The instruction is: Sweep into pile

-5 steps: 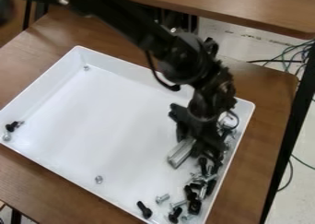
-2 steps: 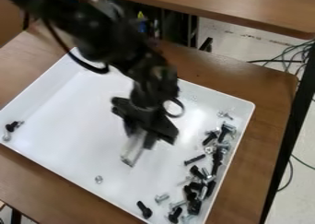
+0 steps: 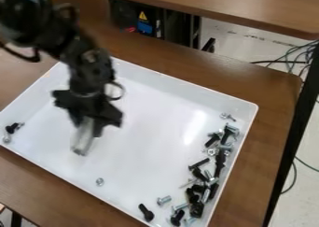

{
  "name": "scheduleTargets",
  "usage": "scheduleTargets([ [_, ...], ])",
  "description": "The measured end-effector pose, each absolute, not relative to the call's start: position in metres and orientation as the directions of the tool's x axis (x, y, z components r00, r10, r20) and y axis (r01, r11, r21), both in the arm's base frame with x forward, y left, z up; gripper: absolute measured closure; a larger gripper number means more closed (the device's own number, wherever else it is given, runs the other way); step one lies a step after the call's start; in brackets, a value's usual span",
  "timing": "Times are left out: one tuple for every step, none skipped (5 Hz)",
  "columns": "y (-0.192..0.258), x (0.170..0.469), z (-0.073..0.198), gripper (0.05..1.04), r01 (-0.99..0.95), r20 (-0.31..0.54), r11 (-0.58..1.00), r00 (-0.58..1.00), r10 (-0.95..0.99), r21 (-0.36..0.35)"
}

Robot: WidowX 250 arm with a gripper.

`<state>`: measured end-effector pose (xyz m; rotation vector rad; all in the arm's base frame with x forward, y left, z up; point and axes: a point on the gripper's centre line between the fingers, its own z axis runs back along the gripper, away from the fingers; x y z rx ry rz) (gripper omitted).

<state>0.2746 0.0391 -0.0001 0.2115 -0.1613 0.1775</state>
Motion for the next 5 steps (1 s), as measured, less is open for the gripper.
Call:
scheduleTargets([
  [0.042, 0.267, -0.009, 0.361, -0.202, 0.175, 0.976, 0.967, 0.185, 0.084],
  [0.046, 0.269, -0.01, 0.089, -0.231, 0.194, 0.973, 0.956, 0.22, 0.033],
  [0.045, 0.269, -0.01, 0.071, -0.244, 0.195, 0.969, 0.953, 0.234, 0.032],
  [0.04, 0.268, -0.002, 0.081, -0.241, 0.202, 0.969, 0.953, 0.226, 0.051],
  [0.017, 0.271, 0.006, 0.084, -0.181, 0.203, 0.979, 0.966, 0.159, 0.092],
])
